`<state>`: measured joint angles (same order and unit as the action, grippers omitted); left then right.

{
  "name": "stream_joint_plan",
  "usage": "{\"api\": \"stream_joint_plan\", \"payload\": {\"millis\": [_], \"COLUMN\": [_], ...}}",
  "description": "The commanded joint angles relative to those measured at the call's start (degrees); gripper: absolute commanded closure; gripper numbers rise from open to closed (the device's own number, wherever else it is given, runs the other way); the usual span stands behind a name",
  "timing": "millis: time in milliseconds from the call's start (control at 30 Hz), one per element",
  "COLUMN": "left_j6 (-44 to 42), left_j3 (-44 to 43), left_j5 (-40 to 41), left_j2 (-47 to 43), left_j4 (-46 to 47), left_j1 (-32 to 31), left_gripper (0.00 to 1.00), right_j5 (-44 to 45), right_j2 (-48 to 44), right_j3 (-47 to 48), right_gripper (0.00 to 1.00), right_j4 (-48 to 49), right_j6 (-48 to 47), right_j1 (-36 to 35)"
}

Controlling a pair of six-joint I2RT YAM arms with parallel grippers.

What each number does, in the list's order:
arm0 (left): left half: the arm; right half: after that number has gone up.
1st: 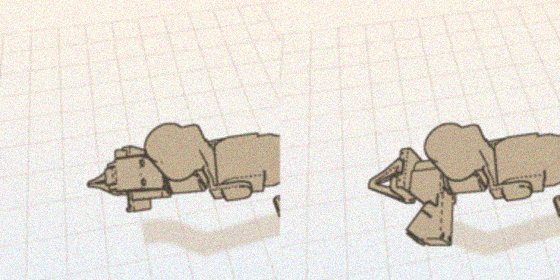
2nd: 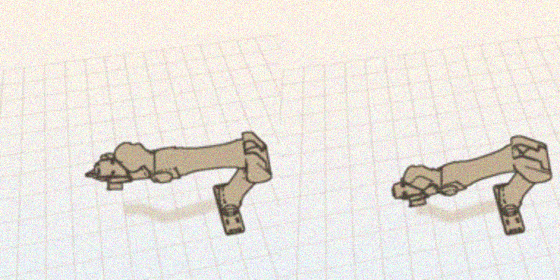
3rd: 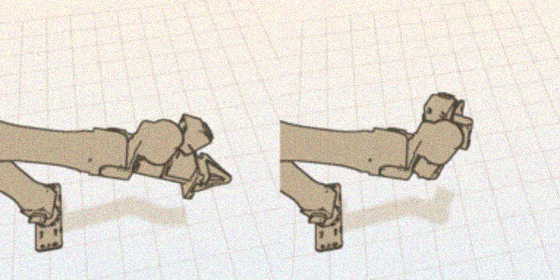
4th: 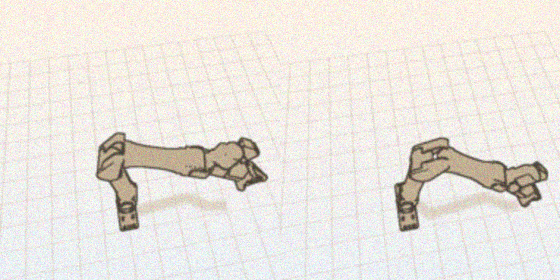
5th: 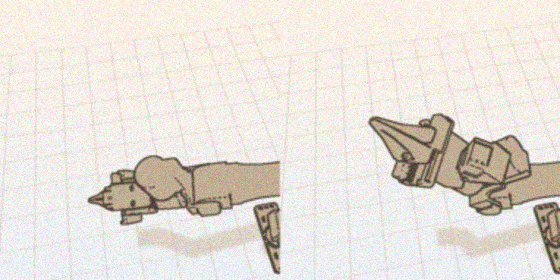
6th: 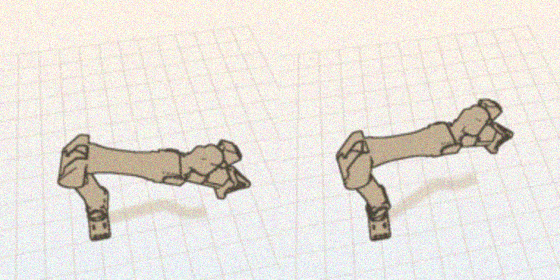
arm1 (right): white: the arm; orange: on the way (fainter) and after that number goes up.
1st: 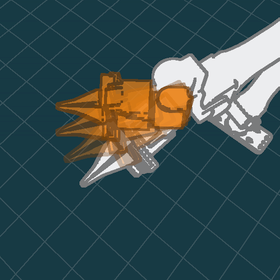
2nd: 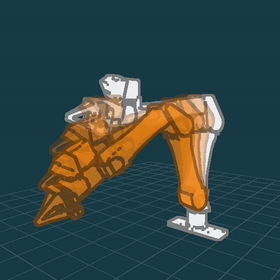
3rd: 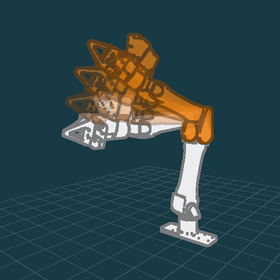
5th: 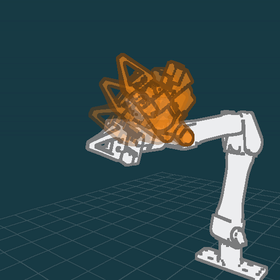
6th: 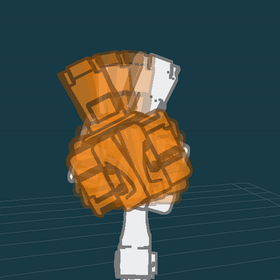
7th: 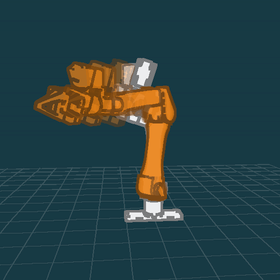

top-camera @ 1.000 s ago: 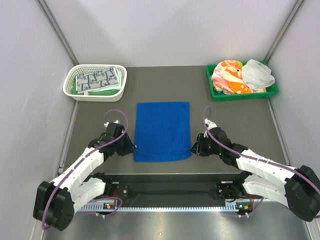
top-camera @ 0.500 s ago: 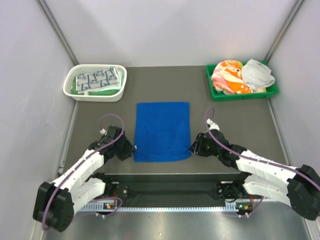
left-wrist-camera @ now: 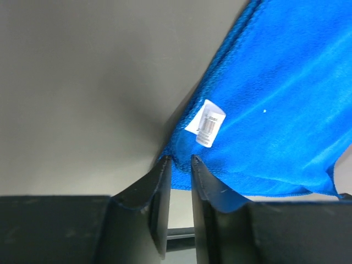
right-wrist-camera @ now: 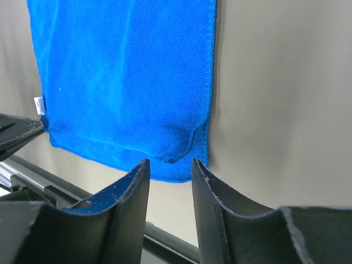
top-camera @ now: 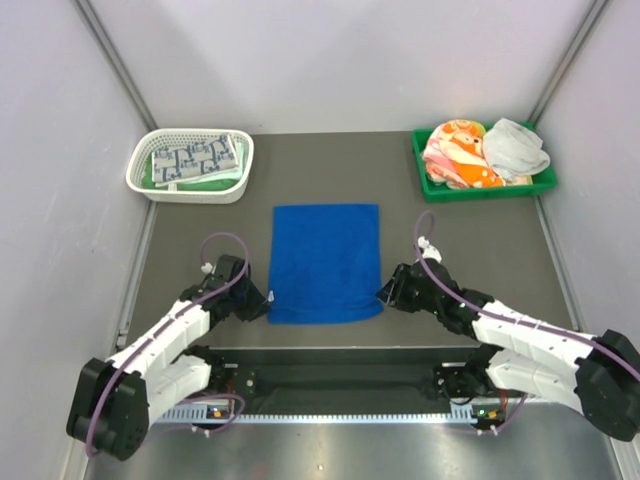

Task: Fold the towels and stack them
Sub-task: Fold the towel

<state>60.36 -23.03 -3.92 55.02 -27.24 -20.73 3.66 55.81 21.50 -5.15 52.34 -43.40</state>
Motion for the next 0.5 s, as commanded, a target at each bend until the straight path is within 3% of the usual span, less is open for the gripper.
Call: {"api": "stream_joint_plan", "payload": {"millis": [0, 133, 400, 467], "left_j6": [0.7, 0.5, 0.3, 0.2], "left_j3": [0.6, 0.9, 1.3, 1.2], "left_j5": [-0.6, -0.9, -2.0, -2.1], "left_j2": [0.8, 1.6, 1.9, 1.7], "left_j4": [3.8, 4.5, 5.3, 5.1], "left_j1": [-0.1, -0.2, -0.2, -0.2], "left_gripper": [0.75, 0.79, 0.97, 1.0], "right_j5": [1.3, 0.6, 0.0, 0.1], "right_j2": [1.7, 4.1, 6.9, 7.3], "right_j3": [1.2, 0.7, 0.3, 0.4], "right_gripper": [0.63, 0.63, 0.63, 0.69], "right_j4": [4.0, 4.7, 8.4, 8.4], "right_j6": [1.2, 1.7, 2.7, 2.7], "right_j1": [-1.4, -1.9, -2.4, -2.4]}}
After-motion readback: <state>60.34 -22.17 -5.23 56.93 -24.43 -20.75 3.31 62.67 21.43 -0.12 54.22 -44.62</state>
